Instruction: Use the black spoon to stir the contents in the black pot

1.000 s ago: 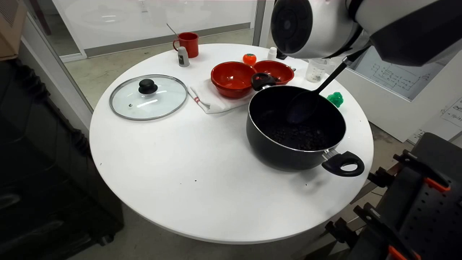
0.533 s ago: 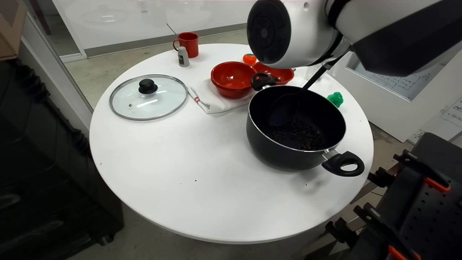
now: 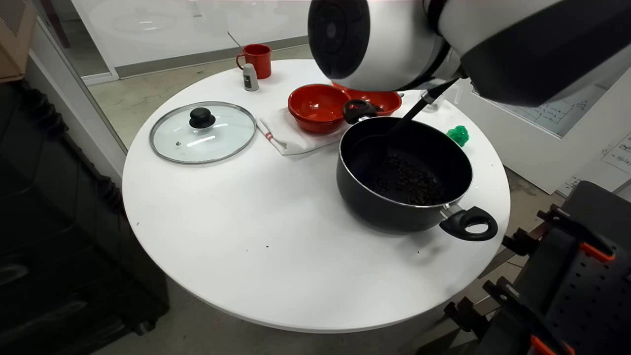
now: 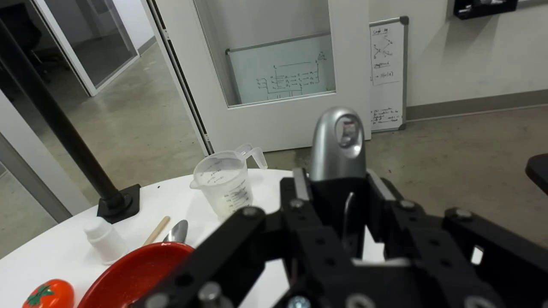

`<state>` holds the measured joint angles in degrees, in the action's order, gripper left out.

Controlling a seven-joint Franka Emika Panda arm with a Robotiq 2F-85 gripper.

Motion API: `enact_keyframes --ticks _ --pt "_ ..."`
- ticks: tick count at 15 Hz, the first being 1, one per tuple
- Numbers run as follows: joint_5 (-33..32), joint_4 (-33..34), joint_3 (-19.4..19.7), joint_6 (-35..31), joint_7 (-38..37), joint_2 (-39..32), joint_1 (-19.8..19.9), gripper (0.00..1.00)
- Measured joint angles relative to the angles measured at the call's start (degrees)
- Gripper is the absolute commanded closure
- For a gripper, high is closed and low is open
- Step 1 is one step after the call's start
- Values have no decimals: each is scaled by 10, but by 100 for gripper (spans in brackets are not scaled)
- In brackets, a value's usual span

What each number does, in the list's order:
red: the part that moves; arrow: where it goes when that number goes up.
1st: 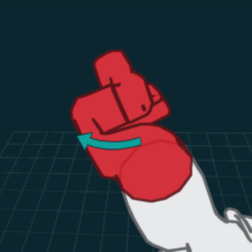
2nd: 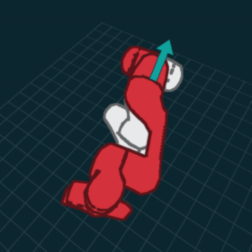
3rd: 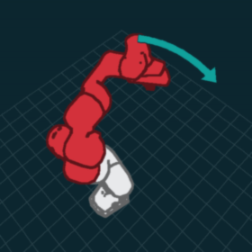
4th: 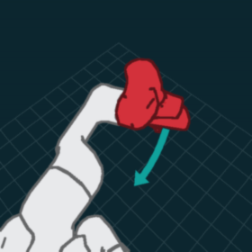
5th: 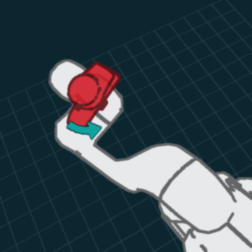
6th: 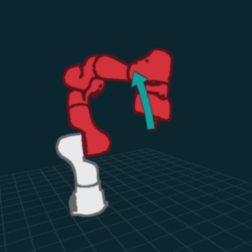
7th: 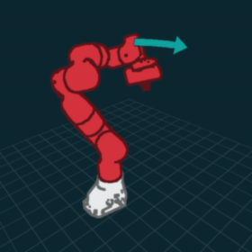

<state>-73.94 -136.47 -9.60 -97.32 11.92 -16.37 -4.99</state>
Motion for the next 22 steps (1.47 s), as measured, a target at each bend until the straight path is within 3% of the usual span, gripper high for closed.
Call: enact_keyframes --ticks 12,22 --pt "100 97 32 3 221 48 39 92" --pt "112 108 47 28 281 24 45 92"
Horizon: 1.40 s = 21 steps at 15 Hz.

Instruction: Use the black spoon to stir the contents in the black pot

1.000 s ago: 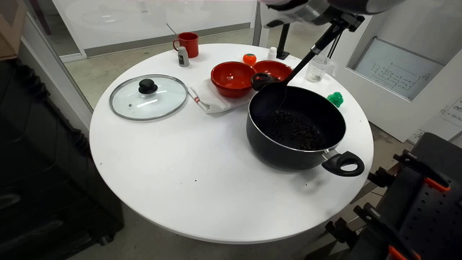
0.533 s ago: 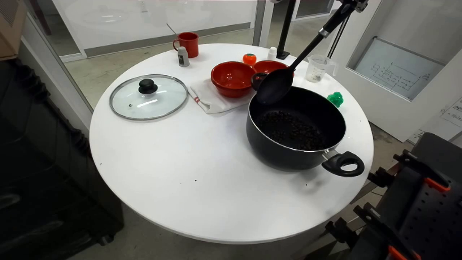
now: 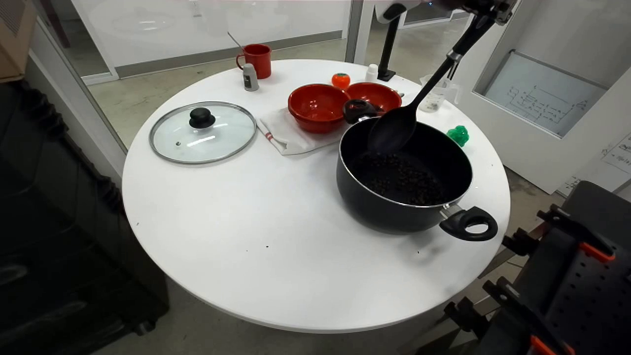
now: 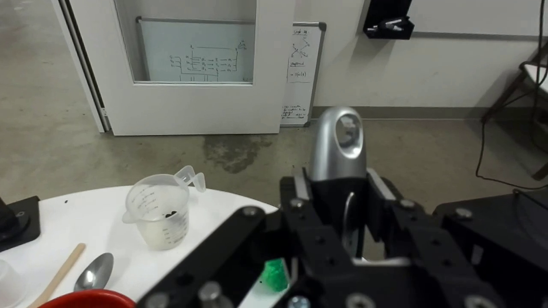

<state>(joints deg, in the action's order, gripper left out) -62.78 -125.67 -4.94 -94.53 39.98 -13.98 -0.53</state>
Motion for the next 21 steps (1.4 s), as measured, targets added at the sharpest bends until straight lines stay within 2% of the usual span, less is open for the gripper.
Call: enact_keyframes --ticks 7,12,17,21 --pt "0 -13 -14 11 -20 -77 -25 92" --pt "0 -9 -17 12 -27 -114 -28 92" --pt "0 -7 -17 9 -15 -120 -21 92" --pt "0 0 -15 -26 35 -128 4 92"
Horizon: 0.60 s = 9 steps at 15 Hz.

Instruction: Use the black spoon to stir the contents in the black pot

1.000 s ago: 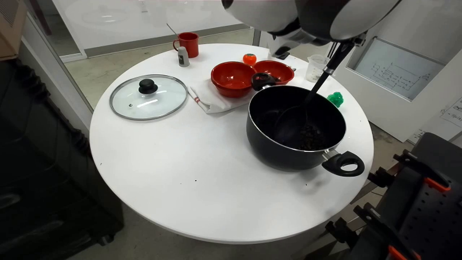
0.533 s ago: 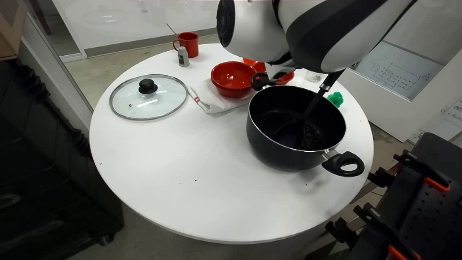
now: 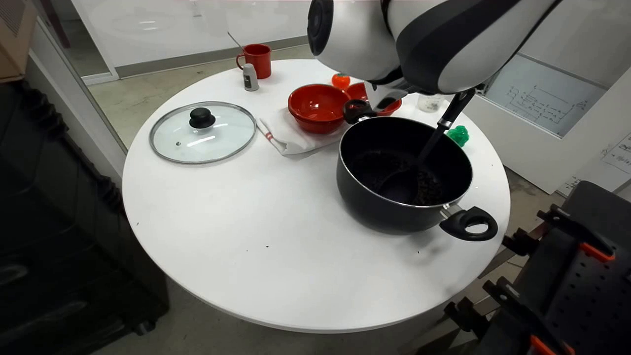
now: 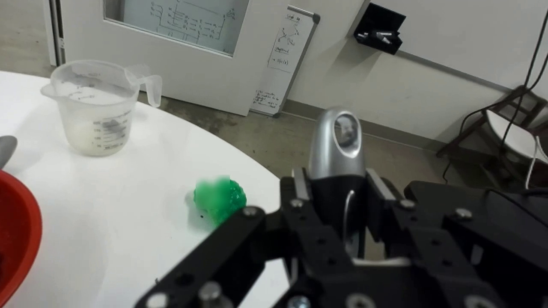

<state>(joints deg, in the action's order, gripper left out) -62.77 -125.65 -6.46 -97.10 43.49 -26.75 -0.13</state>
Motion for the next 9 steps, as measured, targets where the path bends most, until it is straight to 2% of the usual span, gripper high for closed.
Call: enact_keyframes --ticks 4,9 --pt "4 10 4 -43 43 -10 29 92" --pt "32 17 6 -73 59 -14 44 92"
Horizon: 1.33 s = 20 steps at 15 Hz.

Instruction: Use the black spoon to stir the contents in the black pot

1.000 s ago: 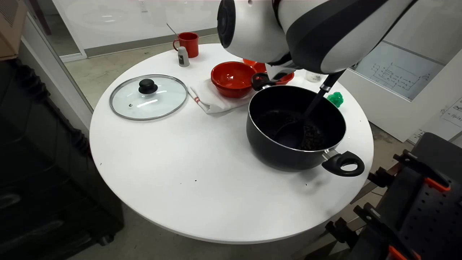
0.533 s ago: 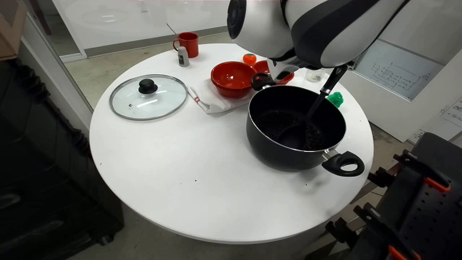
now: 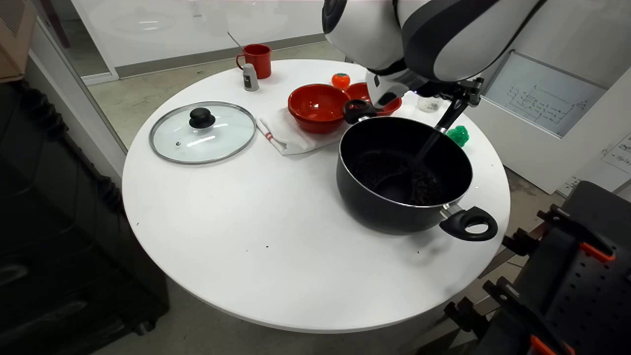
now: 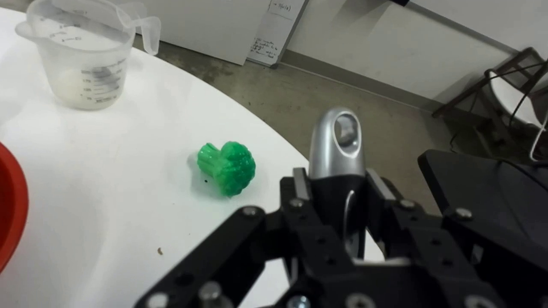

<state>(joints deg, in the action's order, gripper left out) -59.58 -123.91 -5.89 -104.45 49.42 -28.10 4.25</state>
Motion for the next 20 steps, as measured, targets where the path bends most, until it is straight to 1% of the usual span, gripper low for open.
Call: enact_keyframes --ticks 7,8,9,10,11,12,14,15,17,18,20 --pt "64 18 6 -46 26 -3 18 92" --pt "69 20 9 -50 28 -5 18 89" --pt "74 22 11 -52 30 -6 19 92" --pt "78 24 13 -53 32 -8 19 91" --pt "82 26 15 -54 35 -10 20 42" --pt "86 28 16 -55 37 -12 20 42" --pt "90 34 20 -55 38 -17 21 28" --pt "91 36 22 -55 38 -20 21 19" --pt "92 40 25 -56 38 -24 21 5" --pt "92 41 26 -56 38 -25 21 1" --pt "93 42 27 -56 38 -25 21 0"
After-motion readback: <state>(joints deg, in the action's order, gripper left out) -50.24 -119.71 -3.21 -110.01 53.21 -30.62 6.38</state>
